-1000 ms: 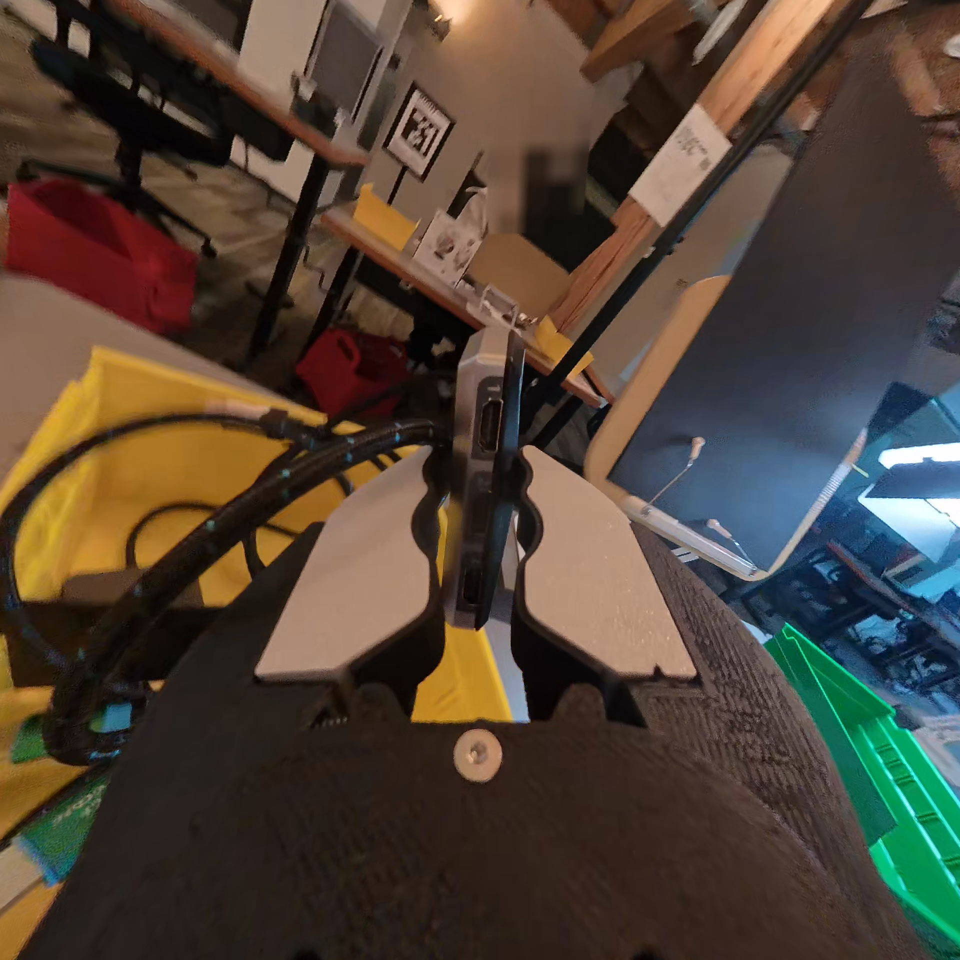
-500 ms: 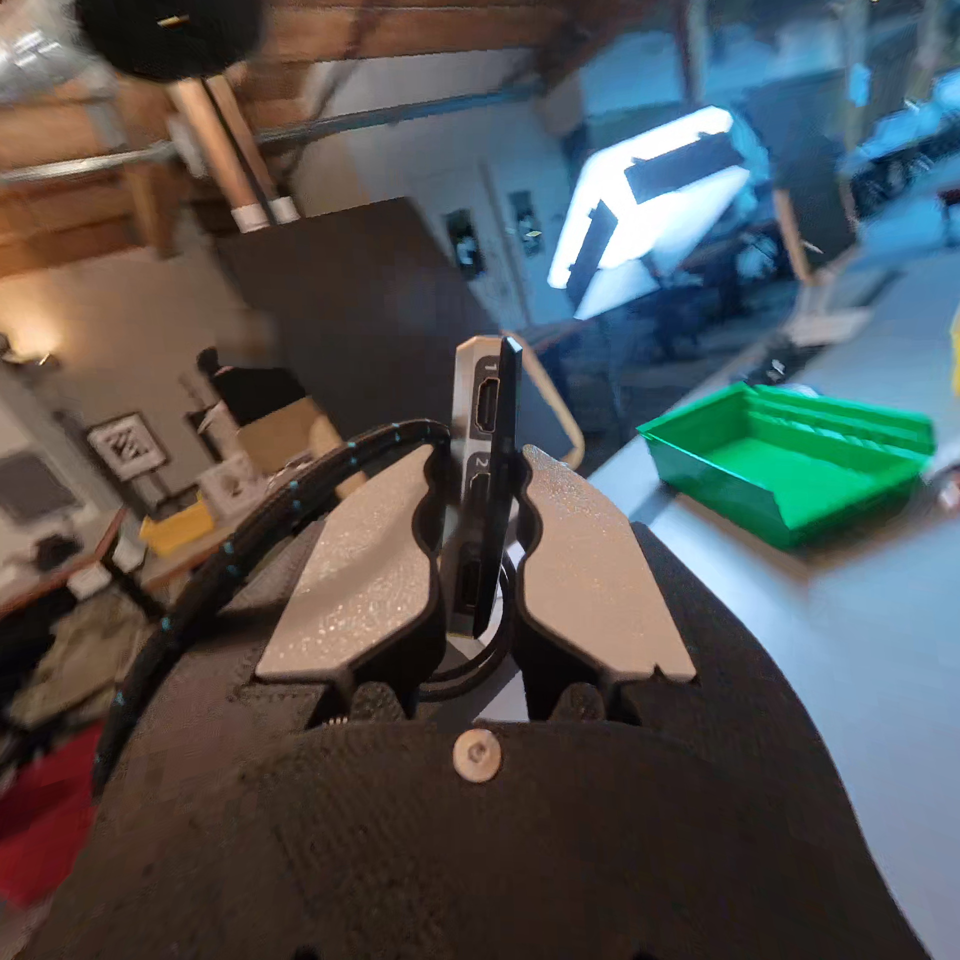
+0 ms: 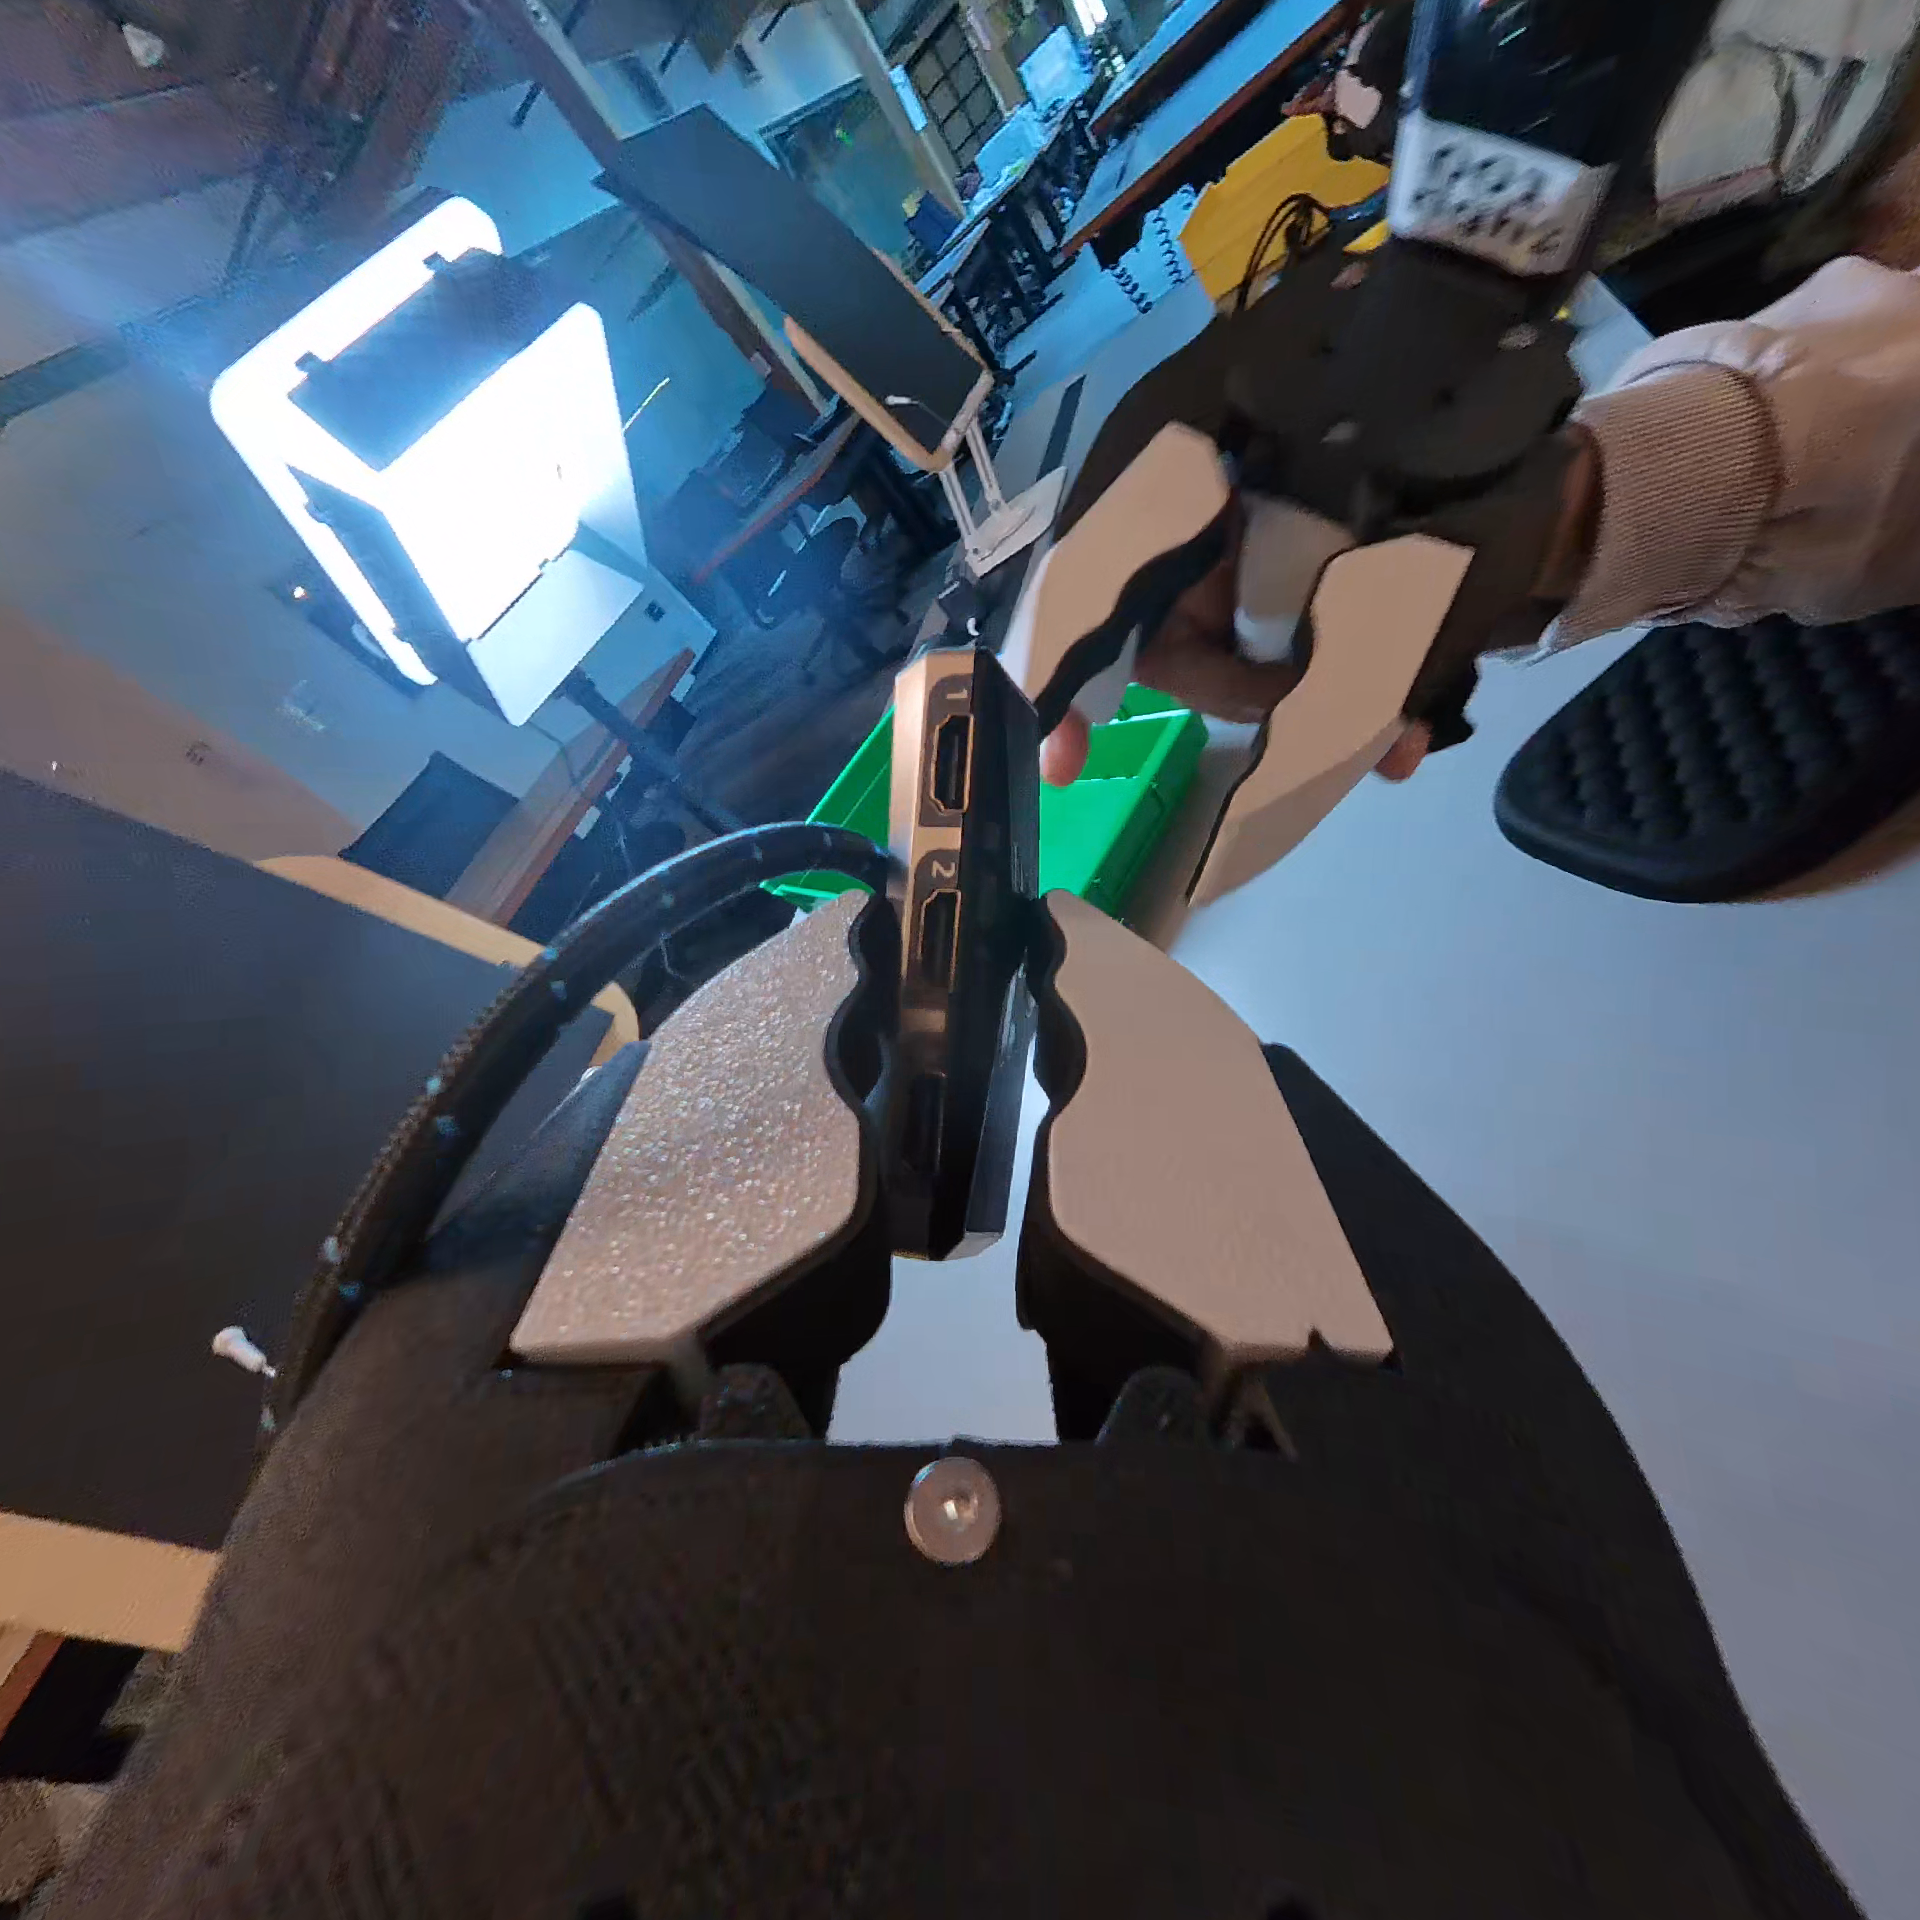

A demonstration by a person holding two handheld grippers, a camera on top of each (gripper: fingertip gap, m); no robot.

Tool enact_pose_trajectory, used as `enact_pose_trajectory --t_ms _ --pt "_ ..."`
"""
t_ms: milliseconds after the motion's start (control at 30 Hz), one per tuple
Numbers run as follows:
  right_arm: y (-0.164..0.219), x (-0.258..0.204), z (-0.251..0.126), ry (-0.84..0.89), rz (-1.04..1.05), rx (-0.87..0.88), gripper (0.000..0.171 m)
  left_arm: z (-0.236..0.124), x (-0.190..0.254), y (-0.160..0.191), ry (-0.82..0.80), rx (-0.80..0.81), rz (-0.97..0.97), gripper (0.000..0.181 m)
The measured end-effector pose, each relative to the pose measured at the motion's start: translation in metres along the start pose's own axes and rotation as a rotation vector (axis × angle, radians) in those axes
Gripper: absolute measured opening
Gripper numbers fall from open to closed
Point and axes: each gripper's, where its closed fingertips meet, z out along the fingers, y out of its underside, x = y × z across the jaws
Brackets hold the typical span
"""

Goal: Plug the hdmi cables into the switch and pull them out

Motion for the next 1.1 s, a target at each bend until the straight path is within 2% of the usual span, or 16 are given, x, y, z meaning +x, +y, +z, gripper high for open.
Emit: enact_pose_trajectory --t_ms 133,200,333,433,500,567,700,833,900,967,1033,1100 --pt "0.01 -0.015 0.019 -0.061 0.028 -0.001 0.052 0.003 0.021 -0.007 0.027 0.024 0.053 0.026" --pt "0.008 -0.021 0.023 -0.049 -0.006 0.016 0.04 0.003 0.028 -0.009 0.034 0.032 0.054 0.026" --pt "0.03 -0.02 0.033 0.03 -0.118 -0.115 0.019 -0.003 0.029 -0.012 0.031 0.084 -0.011 0.026" --pt "0.031 -0.026 0.038 0.003 -0.066 -0.061 0.002 -0.013 0.021 -0.016 0.02 0.147 -0.096 0.026" --pt "0.029 -0.024 0.04 -0.004 -0.059 -0.056 0.0 -0.019 0.017 -0.012 0.022 0.159 -0.157 0.027" --pt "0.027 -0.018 0.041 -0.001 -0.089 -0.064 0.0 -0.026 0.008 -0.009 -0.004 0.194 -0.205 0.029" --pt "0.023 -0.01 0.046 0.01 -0.108 -0.048 0.0 -0.048 -0.021 -0.009 0.001 0.277 -0.428 0.049" --pt "0.022 -0.004 0.05 0.03 -0.157 -0.021 0.0 -0.083 -0.083 0.005 -0.166 0.419 -0.686 0.034" --pt "0.021 0.002 0.05 0.058 -0.168 -0.013 0.0 -0.108 -0.115 0.014 -0.264 0.501 -0.795 0.019" --pt "0.02 0.007 0.047 0.06 -0.138 0.003 0.0 -0.132 -0.141 0.033 -0.407 0.459 -0.791 0.017" --pt "0.021 0.017 0.04 0.076 -0.106 0.011 0.0 -0.15 -0.157 0.065 -0.531 0.293 -0.765 0.014" --pt "0.023 0.029 0.032 0.088 -0.044 0.027 0.0 -0.144 -0.142 0.083 -0.45 0.14 -0.757 0.016"
